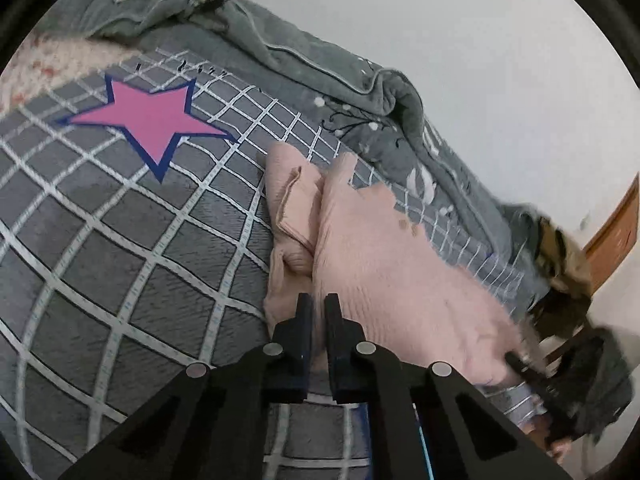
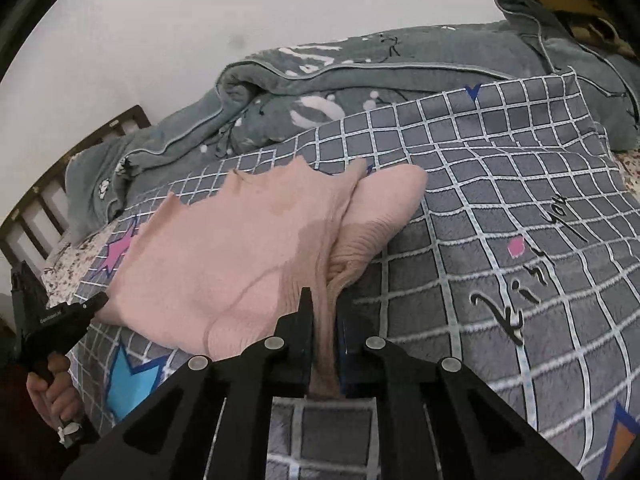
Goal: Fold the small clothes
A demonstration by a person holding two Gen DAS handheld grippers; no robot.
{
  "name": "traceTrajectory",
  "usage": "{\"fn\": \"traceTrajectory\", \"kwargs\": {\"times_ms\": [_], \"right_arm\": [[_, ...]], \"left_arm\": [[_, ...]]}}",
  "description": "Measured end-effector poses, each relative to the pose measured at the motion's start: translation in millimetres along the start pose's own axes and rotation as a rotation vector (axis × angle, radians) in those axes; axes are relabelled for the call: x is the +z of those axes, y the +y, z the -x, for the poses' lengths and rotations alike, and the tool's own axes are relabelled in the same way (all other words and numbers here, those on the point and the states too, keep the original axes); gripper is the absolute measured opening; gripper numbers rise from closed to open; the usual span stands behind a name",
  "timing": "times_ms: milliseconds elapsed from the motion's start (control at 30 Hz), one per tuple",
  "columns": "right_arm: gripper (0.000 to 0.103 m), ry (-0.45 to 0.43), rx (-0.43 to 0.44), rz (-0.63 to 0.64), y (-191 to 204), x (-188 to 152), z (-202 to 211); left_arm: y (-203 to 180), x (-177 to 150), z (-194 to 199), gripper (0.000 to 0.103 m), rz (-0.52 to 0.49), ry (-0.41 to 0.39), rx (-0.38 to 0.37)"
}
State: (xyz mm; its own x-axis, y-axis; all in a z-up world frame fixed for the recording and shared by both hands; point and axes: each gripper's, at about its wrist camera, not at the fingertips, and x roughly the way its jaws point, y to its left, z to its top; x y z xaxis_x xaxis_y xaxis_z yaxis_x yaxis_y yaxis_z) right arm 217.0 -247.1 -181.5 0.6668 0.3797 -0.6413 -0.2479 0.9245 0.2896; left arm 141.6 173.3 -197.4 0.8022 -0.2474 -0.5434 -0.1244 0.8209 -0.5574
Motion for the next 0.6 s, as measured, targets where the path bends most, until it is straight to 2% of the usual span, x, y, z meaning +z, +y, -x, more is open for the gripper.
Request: {"fn": "traceTrajectory", "kwargs": {"times_ms": [67,100,133,167,200,233,300,367,600], "right_arm": [[0.010,0.011,-0.025,0.009,0,-4,-3],[0.011,0.018,-0.038,0.012,-1,-6,-5],[0.012,0.028,-0.050,0.010,-3,-8,-7],[0.016,0.033,-0.051,0.001,-7,-10,-7],[0.019,0.033,-0.048,-0.006,-10,-11,-7],[0.019,0.029,-0.045,-0.013,-13,-12,-5],[0.029,0.024,-0.047,-0.013,-17,-14,-3],[0.033,0.025,-0.063,0.004,-17,-17,-4],[0.035,0.049,-0.065,0.018,-16,-16,-20]], "left_arm": [[1,0,0,0.009,-0.002,-0.006,0.010],[1,2,-2,0.014,-0.002,-0.007,0.017],[1,3,-2,0.027,-0.009,-0.001,0.026],[1,3,-3,0.034,-0.021,0.000,0.036],[0,5,-4,0.049,-0.037,-0.009,0.053],[0,5,-4,0.055,-0.047,-0.023,0.058],[0,6,-7,0.055,-0.066,-0.019,0.063],[-1,6,-13,0.055,-0.083,-0.004,0.067],[-9,11,-36,0.055,-0.122,0.031,0.106]]}}
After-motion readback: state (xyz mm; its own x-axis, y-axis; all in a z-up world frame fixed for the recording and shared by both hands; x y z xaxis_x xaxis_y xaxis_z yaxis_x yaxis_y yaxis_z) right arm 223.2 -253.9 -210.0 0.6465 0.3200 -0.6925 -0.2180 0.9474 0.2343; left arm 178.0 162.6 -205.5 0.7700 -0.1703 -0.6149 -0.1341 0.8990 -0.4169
